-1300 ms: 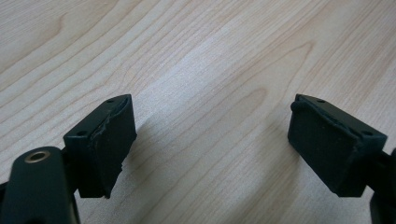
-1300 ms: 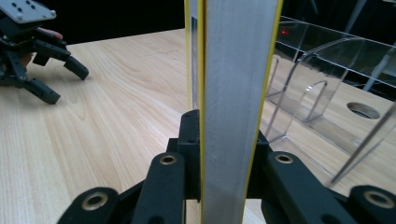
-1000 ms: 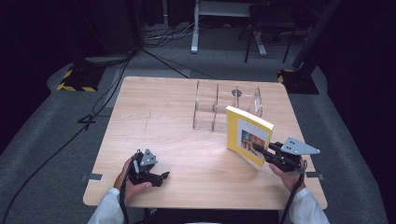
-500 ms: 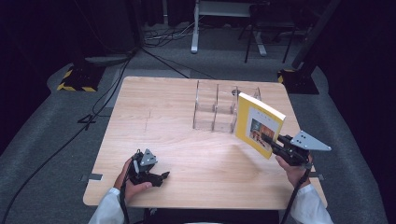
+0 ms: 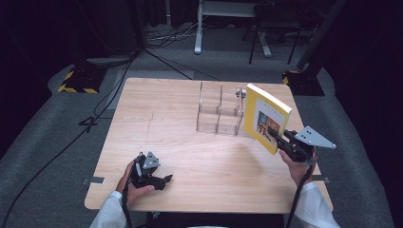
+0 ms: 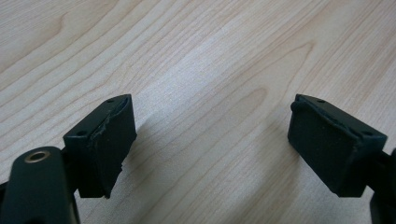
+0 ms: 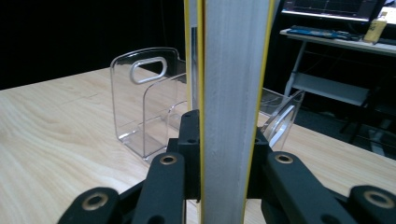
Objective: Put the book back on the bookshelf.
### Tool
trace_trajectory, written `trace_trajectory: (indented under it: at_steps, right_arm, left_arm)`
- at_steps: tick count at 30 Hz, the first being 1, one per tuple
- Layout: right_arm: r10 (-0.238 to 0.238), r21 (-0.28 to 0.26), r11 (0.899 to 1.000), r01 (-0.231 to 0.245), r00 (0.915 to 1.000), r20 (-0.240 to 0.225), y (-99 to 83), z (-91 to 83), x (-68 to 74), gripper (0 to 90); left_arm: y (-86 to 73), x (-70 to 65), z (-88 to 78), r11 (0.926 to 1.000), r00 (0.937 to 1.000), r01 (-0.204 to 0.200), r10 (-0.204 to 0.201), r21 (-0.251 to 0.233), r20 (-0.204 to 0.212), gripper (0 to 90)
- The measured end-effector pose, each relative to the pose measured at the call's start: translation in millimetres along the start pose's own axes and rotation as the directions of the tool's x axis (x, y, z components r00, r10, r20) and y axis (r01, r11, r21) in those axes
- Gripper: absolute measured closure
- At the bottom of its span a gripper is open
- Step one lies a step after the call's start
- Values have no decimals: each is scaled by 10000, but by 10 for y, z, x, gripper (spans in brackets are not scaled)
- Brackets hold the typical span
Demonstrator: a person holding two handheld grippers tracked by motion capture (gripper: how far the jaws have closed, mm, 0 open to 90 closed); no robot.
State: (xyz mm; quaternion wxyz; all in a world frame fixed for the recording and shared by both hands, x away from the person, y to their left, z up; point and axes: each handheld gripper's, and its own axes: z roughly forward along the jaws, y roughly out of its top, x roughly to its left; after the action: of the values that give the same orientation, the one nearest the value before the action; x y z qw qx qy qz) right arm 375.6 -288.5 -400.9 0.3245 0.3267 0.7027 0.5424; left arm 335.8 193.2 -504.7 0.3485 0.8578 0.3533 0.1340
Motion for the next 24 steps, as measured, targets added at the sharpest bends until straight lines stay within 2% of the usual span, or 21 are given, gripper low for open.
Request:
trace_trajectory:
  at_steps: [11,18,24]
  right_arm:
    - [350,-56,9994,-347,9968,716,73,115,-39,766]
    - [585,-21,9983,-586,9940,926,85,223,-72,766]
    - [542,46,9985,-550,9921,1130,118,335,-75,766]
  left_arm:
    - [0,0,0,10000,10000,-3,3,-1,0,159]
    - [0,0,0,10000,10000,-4,4,0,0,159]
    - [1,1,-2,10000,10000,-9,9,23,13,159]
